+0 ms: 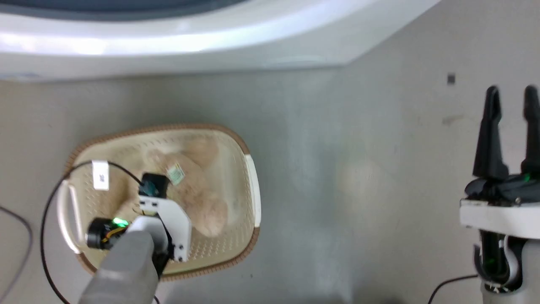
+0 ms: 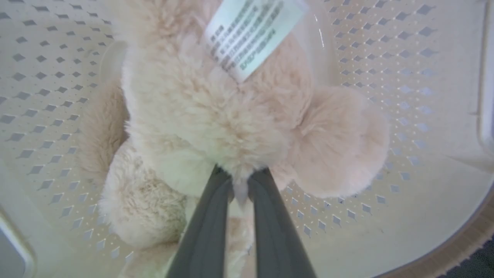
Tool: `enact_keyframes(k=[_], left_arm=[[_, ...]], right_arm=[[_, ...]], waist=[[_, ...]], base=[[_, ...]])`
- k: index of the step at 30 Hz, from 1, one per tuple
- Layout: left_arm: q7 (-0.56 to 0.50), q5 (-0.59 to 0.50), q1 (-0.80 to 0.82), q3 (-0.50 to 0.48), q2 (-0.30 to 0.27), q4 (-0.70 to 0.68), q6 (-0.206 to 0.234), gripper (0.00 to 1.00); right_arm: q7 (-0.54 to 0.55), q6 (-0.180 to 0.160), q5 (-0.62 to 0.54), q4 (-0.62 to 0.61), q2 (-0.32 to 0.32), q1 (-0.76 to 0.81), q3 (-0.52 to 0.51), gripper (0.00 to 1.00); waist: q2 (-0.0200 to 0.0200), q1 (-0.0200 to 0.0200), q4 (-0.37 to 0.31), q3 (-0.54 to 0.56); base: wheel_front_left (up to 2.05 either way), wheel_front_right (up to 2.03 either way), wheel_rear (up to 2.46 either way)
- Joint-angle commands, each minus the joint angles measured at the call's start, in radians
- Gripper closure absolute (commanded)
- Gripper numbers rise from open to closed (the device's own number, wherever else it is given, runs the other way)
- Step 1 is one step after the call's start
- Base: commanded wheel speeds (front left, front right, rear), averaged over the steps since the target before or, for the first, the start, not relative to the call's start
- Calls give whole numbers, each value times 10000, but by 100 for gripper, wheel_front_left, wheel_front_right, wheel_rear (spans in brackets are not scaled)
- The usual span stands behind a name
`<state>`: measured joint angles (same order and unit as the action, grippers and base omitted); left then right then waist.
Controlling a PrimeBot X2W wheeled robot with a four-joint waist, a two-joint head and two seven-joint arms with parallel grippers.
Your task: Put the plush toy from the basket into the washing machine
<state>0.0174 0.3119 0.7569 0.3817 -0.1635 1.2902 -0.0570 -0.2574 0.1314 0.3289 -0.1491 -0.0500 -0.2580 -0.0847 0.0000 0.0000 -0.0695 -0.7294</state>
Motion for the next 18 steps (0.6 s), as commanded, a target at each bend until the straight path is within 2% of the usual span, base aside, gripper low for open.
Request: enact_keyframes(k=[1, 8, 18], left_arm=[[105, 59, -113, 5, 72, 6, -87, 100], [763, 199, -763, 157, 375, 6, -414, 100], [2261, 448, -1565, 279, 734, -317, -628, 100]], right_arm=[[-44, -7, 23, 46, -2, 132, 39, 0], [-44, -7, -37, 306, -2, 847, 38, 0], [-44, -7, 26, 500, -2, 1896, -91, 0]], waist=[[0, 0, 162, 837], [0, 0, 491, 2389], [0, 0, 864, 4221]], base=[[0, 0, 0], [0, 0, 0], [0, 0, 0]])
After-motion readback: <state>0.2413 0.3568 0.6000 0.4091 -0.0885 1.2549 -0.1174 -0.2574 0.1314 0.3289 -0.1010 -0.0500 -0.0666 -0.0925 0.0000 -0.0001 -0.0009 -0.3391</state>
